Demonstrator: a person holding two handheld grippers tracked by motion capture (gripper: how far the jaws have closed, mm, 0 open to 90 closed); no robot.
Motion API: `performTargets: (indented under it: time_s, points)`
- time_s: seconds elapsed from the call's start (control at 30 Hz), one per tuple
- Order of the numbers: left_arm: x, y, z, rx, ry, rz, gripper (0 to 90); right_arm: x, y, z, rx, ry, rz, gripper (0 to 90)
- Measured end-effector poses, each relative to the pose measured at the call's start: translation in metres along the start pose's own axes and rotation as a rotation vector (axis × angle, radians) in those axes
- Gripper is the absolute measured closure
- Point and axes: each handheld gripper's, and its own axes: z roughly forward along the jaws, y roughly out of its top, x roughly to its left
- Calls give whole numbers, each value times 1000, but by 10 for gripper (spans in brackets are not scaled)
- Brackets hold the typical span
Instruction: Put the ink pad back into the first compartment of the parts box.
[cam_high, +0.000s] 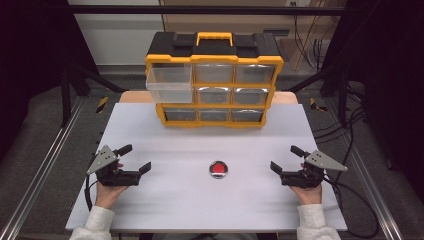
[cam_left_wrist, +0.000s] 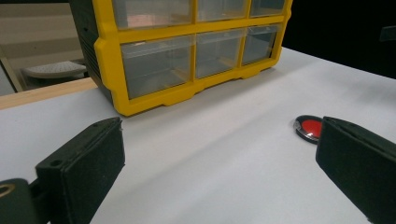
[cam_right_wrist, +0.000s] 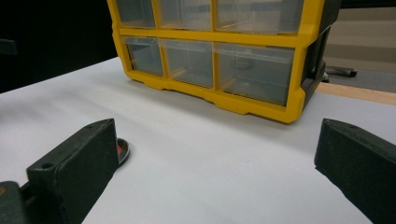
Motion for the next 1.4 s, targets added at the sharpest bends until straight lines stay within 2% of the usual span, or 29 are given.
performTargets:
  time_s: [0.73, 1.4]
  points:
    - [0, -2, 0, 9, 0, -2, 10, 5, 6, 1, -8, 6, -9, 5]
    - [1, -2, 1, 17, 2, -6, 10, 18, 15, 11, 24, 15, -29, 5]
